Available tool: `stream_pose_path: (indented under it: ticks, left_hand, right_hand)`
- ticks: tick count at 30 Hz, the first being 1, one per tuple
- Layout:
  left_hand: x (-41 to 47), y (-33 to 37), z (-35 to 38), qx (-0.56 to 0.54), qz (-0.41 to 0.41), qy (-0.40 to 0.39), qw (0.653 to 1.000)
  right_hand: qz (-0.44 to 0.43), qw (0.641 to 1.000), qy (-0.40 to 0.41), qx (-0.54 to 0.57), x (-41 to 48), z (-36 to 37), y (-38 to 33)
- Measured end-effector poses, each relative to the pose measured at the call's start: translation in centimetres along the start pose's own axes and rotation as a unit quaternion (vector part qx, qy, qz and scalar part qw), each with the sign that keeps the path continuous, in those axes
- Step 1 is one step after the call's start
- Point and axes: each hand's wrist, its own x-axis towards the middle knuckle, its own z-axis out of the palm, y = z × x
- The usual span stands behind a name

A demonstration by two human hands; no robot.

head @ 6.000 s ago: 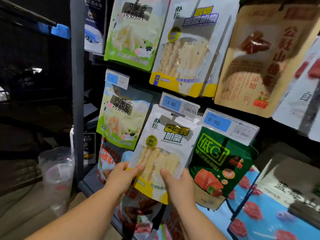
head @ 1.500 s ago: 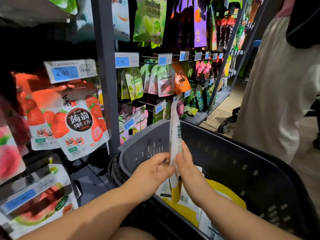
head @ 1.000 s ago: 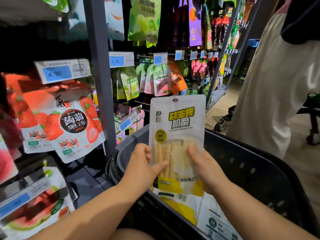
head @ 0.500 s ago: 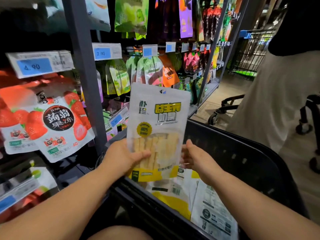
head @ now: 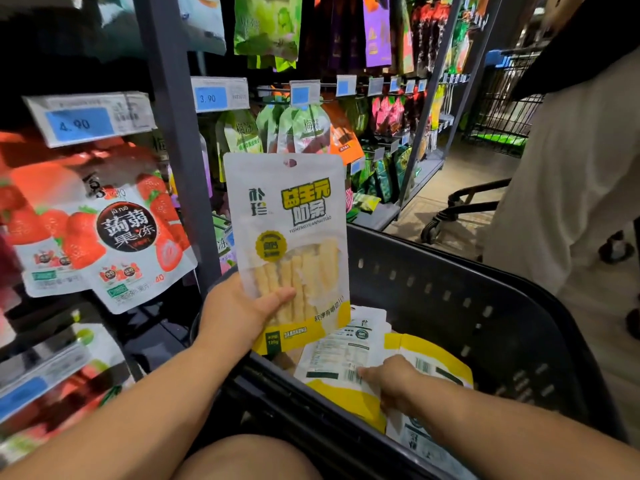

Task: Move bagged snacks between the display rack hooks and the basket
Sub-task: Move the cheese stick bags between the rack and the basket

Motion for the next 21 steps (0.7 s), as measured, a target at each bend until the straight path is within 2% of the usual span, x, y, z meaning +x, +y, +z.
stream_pose_path:
  ticks: [5,10,16,21]
  left_hand:
    - [0.1,-0.3,0.0,-0.011,-0.014,0.016,1.0]
    - [0.1,-0.3,0.0,-0.01,-0.025,0.017,0.999]
    - [0.1,-0.2,0.0,-0.045,-0.031,0.028,0.998]
    - [0.5,-0.9,0.1,-0.058,-0.028,0.049,0.997]
  right_hand:
    - [0.031,0.994,-0.053,0.091,7.9,0.7,4.5]
    - [-0.036,0.982,-0.038,0.18,-0.3,0.4,-1.5]
    - [-0.157,0.981,0.055,0.097,-3.2,-2.5,-5.8]
    - [-0.253,0.955,0.117,0.097,-5.5,-5.4,-8.5]
